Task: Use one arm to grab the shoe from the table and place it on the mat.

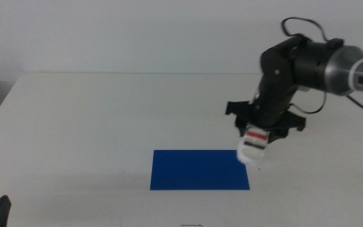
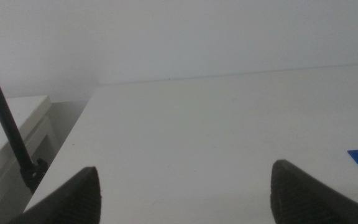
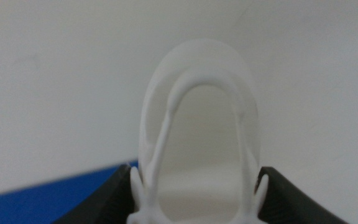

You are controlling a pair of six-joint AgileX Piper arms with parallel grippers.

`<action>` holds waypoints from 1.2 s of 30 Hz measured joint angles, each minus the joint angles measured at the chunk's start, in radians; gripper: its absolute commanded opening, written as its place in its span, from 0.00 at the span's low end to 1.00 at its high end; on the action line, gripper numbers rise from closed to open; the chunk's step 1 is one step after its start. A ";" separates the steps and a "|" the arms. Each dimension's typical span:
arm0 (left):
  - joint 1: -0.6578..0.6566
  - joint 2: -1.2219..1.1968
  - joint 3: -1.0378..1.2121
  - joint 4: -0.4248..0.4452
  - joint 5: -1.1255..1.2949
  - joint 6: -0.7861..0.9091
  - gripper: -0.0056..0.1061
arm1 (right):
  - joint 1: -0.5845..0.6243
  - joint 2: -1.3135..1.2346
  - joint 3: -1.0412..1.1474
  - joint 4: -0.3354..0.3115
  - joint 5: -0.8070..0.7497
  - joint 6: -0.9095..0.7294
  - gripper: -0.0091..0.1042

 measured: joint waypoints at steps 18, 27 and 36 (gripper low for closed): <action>0.000 0.000 0.000 0.000 0.000 0.000 0.89 | 0.270 0.087 -0.100 -0.041 0.008 0.276 0.07; 0.000 0.000 0.000 0.000 0.000 0.000 0.89 | 0.275 0.106 -0.120 -0.062 0.021 0.277 0.07; 0.000 0.000 0.000 0.000 0.000 0.000 0.89 | 0.275 0.106 -0.120 -0.056 0.037 0.441 0.07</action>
